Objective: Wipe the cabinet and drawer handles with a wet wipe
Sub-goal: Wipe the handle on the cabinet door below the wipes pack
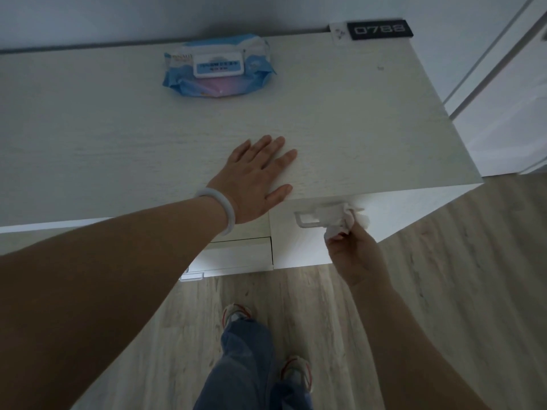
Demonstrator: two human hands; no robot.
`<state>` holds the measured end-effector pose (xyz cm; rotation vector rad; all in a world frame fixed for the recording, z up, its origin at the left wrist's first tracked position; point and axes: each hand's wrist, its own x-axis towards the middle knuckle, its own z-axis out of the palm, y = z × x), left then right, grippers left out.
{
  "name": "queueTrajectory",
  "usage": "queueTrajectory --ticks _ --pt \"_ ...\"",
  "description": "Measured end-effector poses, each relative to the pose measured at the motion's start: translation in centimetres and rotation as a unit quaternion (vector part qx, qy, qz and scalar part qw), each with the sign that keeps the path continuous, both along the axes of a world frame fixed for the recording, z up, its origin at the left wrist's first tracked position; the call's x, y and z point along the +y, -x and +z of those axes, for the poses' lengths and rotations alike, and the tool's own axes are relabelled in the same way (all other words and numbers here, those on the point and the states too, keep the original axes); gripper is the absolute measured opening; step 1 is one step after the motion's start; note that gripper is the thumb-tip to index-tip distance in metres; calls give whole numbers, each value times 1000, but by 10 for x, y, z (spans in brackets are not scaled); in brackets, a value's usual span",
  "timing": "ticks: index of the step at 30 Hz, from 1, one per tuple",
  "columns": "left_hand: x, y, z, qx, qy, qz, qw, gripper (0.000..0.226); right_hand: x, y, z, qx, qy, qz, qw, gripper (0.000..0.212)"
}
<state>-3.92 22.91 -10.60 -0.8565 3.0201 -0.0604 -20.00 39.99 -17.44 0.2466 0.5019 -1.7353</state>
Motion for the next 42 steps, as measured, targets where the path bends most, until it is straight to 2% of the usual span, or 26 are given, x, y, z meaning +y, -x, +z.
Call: queueTrajectory --ticks 3,4,5,8,10,13,17,22,26,30,35,39,42 --pt "0 0 0 -1 0 0 1000 70 -4 -23 -7 -59 37 -65 995 10" --pt "0 1 0 -2 -1 0 1000 70 -5 -31 -7 -60 21 -81 995 19" --pt "0 1 0 -1 -1 -1 1000 69 -7 -38 -8 -42 -9 -81 996 26" --pt "0 1 0 1 3 0 1000 69 -11 -43 1 75 -98 -39 992 12" --pt "0 1 0 3 3 0 1000 69 -12 -26 5 111 -123 -31 986 15" --pt "1 0 1 4 -5 -2 1000 70 -5 0 2 46 -75 -63 994 19" --pt "0 0 0 5 2 -2 1000 69 -5 -12 -6 -17 -31 -83 996 20" --pt "0 1 -2 3 5 0 1000 69 -4 -15 -11 -59 -9 -81 995 21" --pt "-1 1 -2 1 3 -1 1000 69 -3 -22 1 36 -75 -44 996 23" --pt "0 2 -1 -1 2 -3 1000 69 -14 -58 15 112 -154 -18 981 4" --pt "-1 0 -3 0 8 -3 1000 68 -14 -46 24 198 -260 7 945 12" --pt "-1 0 -3 3 4 -3 1000 68 -11 -21 25 197 -300 -55 932 21" --pt "-1 1 -2 5 1 -2 1000 69 -20 -51 28 260 -332 34 906 12"
